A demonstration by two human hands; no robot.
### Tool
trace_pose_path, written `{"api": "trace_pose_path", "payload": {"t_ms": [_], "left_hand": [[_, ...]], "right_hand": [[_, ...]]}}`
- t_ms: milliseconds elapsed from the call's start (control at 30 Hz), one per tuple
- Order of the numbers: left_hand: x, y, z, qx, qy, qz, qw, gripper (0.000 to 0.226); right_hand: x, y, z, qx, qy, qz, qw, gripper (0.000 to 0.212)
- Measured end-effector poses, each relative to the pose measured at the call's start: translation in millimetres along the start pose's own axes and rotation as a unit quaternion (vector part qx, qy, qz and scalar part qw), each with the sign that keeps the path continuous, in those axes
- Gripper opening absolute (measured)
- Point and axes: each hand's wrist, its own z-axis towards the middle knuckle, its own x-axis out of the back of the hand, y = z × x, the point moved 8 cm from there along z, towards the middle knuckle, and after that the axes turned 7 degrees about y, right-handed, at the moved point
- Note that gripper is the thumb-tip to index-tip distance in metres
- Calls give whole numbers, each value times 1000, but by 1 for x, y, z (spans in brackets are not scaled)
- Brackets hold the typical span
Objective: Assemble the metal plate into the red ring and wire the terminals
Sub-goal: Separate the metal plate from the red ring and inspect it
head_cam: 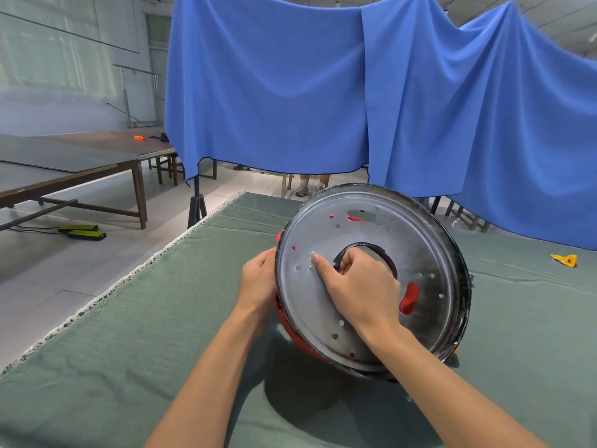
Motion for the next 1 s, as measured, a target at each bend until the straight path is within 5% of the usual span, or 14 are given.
{"api": "trace_pose_path", "payload": {"t_ms": [133,333,500,1000], "left_hand": [[-12,-2,-6,43,-69,-79,994,30],[-14,-10,-4,55,-71,-118,989,26],[-28,-16,-16,129,-186,-196,954,42],[-22,-20,-17,145,-132,-227,954,32]], "right_hand": [[-6,-1,0,-13,-7,4,1000,53],[-10,-1,-2,-12,-10,27,1000,52],[-12,-1,-3,-1,-18,10,1000,53],[-14,-1,-14,7,-12,-30,999,50]]}}
